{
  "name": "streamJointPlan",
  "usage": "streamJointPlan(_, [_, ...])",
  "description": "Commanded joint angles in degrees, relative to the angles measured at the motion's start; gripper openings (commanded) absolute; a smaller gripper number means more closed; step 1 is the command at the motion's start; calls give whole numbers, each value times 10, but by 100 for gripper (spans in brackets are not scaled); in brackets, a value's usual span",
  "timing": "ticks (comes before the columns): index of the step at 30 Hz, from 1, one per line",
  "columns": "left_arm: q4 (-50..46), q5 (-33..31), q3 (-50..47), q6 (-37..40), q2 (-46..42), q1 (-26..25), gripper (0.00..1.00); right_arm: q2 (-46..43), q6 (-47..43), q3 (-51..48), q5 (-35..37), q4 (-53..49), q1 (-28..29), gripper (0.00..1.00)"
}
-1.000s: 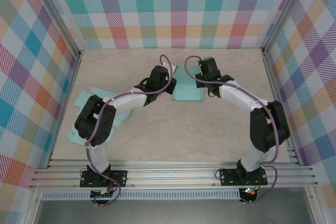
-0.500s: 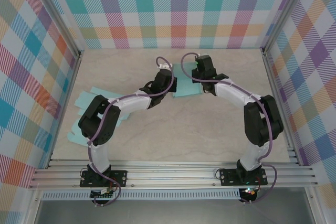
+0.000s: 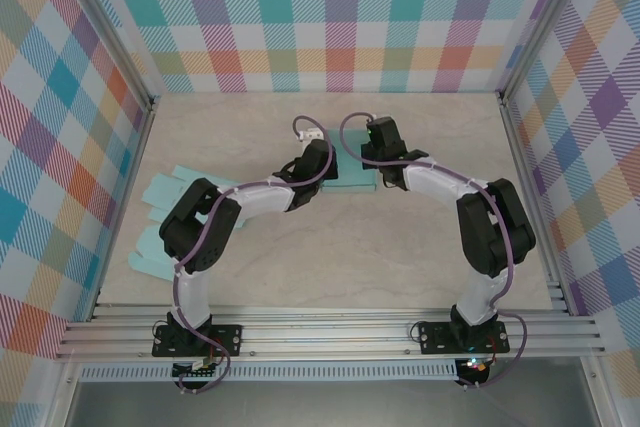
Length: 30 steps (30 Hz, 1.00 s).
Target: Fold the paper box
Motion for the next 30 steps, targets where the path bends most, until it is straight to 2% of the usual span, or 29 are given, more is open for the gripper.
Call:
streamJointPlan(1, [33,13,-14,-15,6,-23,0,2,15,-20,-24,24,17,4])
streamJointPlan(17, [31,-4,-54,-25,3,-30,0,9,77,-46,-27,42,40,3])
streamJointPlan(30, [35,-27,-107,-55,-8,-30,0,-2,114,-147,-1,107,60,4])
